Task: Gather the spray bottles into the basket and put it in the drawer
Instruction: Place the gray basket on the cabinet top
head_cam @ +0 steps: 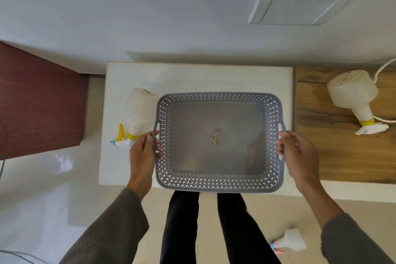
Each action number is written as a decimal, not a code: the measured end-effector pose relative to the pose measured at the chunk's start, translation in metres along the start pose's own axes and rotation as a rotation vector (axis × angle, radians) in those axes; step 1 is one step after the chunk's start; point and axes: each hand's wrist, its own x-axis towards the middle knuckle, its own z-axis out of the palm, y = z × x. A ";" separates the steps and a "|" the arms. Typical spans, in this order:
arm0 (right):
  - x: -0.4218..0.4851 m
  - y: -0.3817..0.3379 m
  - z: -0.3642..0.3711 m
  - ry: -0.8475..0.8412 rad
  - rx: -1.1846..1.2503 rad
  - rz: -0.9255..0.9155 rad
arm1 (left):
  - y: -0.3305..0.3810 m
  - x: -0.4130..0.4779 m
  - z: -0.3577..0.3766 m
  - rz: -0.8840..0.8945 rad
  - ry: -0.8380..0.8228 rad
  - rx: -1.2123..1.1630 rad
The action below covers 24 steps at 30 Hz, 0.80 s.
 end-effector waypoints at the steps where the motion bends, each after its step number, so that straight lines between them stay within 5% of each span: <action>1: -0.001 0.002 0.001 0.000 0.000 0.003 | -0.002 0.000 0.000 -0.004 -0.006 0.000; 18: 0.004 0.000 0.002 -0.037 -0.048 0.056 | -0.009 0.004 0.005 0.002 0.004 0.056; 24: -0.015 -0.021 -0.008 0.083 -0.501 -0.334 | 0.022 0.012 -0.023 0.335 0.171 0.411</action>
